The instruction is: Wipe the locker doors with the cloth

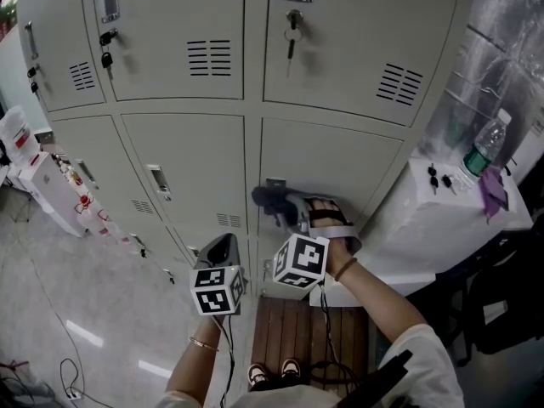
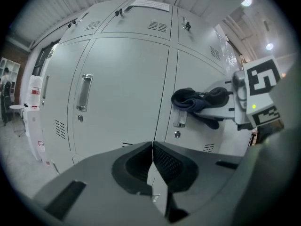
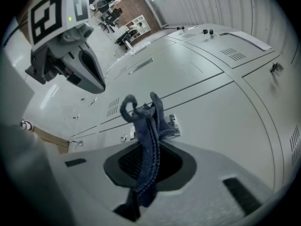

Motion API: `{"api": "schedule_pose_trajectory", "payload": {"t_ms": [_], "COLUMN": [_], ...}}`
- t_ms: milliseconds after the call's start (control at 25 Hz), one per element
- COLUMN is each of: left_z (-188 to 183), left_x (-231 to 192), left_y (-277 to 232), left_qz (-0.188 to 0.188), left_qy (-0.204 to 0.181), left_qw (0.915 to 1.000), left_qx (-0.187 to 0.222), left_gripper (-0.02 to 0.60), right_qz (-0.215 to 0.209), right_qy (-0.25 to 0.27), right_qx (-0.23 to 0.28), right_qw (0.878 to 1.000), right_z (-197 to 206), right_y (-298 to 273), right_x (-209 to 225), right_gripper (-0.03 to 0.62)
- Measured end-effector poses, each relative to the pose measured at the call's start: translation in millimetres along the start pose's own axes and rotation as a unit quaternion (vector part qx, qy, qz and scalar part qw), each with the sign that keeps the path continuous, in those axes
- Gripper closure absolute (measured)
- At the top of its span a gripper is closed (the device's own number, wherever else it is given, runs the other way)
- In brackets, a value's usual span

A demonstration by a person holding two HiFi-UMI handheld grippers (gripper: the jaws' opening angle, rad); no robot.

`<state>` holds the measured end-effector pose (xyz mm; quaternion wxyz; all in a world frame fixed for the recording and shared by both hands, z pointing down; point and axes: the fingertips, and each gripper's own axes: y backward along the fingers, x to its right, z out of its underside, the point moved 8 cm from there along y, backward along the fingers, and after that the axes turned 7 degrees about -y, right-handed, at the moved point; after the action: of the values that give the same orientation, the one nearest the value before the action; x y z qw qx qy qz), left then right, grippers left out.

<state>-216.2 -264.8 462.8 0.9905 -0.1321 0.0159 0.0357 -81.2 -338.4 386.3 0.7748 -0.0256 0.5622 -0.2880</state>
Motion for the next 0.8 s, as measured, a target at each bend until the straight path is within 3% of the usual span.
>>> {"api": "schedule_pose_trajectory", "payload": {"t_ms": [800], "left_z": [64.4], "left_x": [4.9], "left_y": [-31.4], "left_qz": [0.007], "left_qy": [0.003], "left_qw": [0.9989], "left_qx": [-0.046], "left_gripper": [0.572], "right_qz": [-0.056], "right_qy": [-0.015], "right_qx": [-0.002], "right_qw": [0.998], "right_z": [34.5], "right_y": [-36.1], "right_x": [-72.2], "right_gripper": [0.551]}}
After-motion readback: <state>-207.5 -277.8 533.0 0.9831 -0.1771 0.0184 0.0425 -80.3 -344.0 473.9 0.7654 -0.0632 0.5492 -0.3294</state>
